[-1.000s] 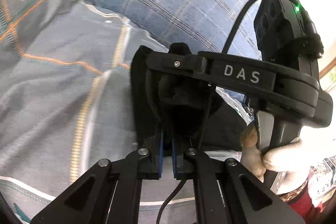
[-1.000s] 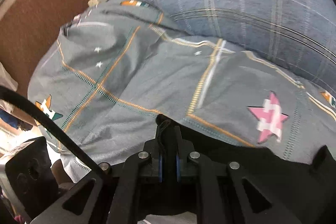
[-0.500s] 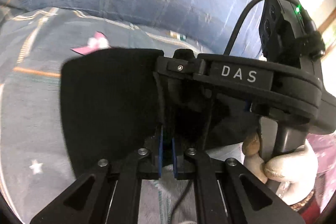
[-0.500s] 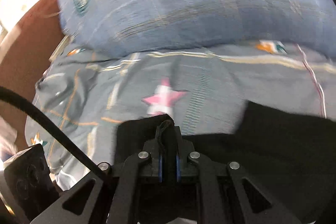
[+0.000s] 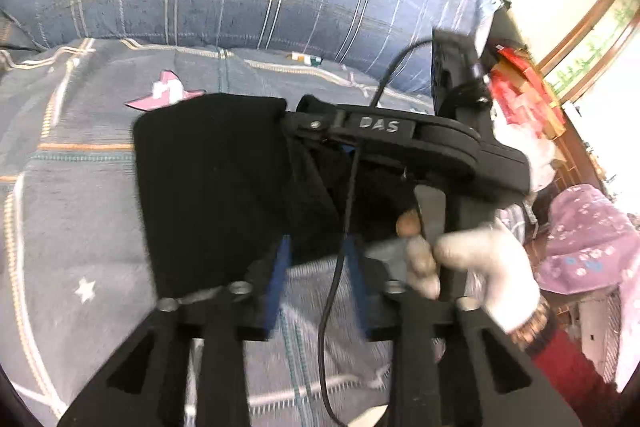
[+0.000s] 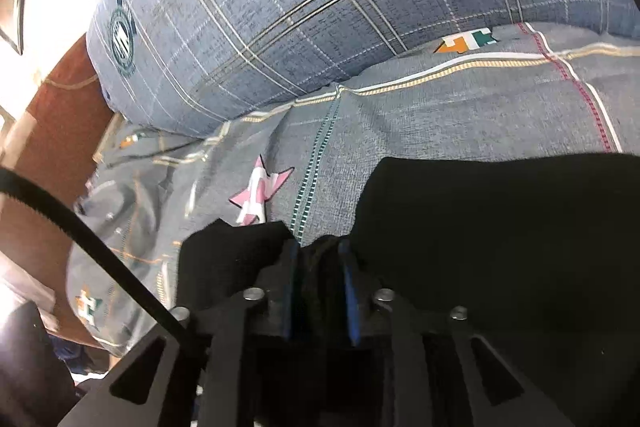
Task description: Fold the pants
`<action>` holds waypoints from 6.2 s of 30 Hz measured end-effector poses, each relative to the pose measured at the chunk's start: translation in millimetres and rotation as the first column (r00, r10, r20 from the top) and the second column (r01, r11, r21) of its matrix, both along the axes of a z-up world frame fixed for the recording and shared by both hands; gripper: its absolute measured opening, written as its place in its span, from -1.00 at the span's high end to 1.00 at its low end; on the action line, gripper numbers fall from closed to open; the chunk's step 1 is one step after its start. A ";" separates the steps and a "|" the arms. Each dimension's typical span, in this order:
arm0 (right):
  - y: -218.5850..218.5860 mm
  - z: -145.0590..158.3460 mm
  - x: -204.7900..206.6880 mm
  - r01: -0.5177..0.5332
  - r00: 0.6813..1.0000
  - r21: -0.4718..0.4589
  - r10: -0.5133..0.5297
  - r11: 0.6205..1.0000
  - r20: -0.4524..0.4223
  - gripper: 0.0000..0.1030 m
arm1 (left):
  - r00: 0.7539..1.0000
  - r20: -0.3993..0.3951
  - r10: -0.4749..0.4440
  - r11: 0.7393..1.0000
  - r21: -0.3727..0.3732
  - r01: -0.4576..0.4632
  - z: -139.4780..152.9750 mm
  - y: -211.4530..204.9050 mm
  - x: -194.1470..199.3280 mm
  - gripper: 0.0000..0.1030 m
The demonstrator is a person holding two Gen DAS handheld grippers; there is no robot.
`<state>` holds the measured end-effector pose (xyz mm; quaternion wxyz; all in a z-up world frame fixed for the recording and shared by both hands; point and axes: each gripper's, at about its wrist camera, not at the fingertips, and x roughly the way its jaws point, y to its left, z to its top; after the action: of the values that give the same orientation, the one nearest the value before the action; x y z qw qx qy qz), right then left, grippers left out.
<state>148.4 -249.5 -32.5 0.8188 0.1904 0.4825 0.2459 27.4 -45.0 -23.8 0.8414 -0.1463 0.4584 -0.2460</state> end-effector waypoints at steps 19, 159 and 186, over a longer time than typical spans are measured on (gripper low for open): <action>28.7 40.0 -39.6 -0.122 0.991 0.172 0.110 0.977 0.078 0.18 | 0.978 -0.073 0.197 0.980 -0.016 -0.199 -28.4 64.8 18.5 0.06; -24.6 108.4 -138.3 0.042 0.959 0.175 -0.089 0.984 0.270 0.75 | 0.979 0.072 -0.191 0.958 -0.205 0.202 60.5 -23.0 96.8 0.68; 74.7 23.7 -119.3 -0.176 0.981 0.097 0.166 0.980 0.104 0.11 | 0.983 -0.107 0.149 0.936 -0.306 -0.175 -15.4 102.6 78.3 -0.22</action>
<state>29.1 -174.8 -8.8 0.8056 0.1792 0.4436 0.3496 105.7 57.6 -39.2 0.8051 -0.3258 0.4341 -0.2395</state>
